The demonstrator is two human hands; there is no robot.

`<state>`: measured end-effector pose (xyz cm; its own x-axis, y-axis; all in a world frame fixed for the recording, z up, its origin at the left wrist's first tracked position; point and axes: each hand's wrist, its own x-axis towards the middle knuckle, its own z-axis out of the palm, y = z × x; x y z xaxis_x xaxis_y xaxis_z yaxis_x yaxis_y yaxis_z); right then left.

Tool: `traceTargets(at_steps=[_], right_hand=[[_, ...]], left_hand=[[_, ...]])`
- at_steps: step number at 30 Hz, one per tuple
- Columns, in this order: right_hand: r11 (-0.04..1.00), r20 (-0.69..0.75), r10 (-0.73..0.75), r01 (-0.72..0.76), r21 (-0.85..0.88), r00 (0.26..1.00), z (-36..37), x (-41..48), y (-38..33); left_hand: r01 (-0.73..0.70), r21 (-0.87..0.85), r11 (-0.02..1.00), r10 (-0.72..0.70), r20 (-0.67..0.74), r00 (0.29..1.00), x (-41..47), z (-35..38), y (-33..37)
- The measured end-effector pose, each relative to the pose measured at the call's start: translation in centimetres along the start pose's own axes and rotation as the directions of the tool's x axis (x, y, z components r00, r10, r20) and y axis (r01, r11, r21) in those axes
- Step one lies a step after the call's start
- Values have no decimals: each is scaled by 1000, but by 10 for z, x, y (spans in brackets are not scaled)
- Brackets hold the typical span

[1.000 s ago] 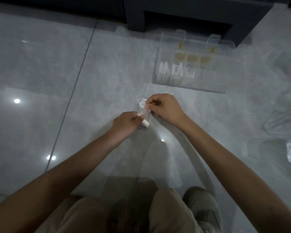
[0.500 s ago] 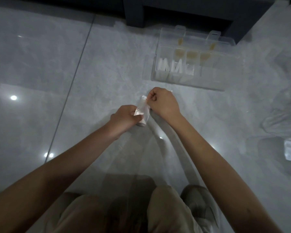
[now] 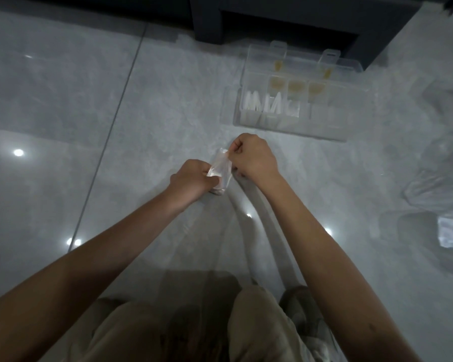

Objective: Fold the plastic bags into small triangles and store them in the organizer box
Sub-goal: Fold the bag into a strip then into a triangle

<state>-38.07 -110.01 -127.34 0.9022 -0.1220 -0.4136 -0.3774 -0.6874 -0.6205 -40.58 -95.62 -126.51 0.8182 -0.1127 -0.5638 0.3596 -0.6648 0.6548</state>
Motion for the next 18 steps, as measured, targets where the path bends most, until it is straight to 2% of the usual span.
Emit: traceTargets(at_steps=[10,13,18], right_hand=[[997,-21,12,-14,-81,1000,0,1,-3],[994,1,35,-35,-101,999,-2,2,-3],[994,-8,40,-40,-97,999,0,0,-2]], left_hand=[[28,-41,999,-29,-27,999,-2,1,0],[21,39,999,-19,-56,998,-7,4,0],[-13,297,955,91,-251,964,-25,16,-12]])
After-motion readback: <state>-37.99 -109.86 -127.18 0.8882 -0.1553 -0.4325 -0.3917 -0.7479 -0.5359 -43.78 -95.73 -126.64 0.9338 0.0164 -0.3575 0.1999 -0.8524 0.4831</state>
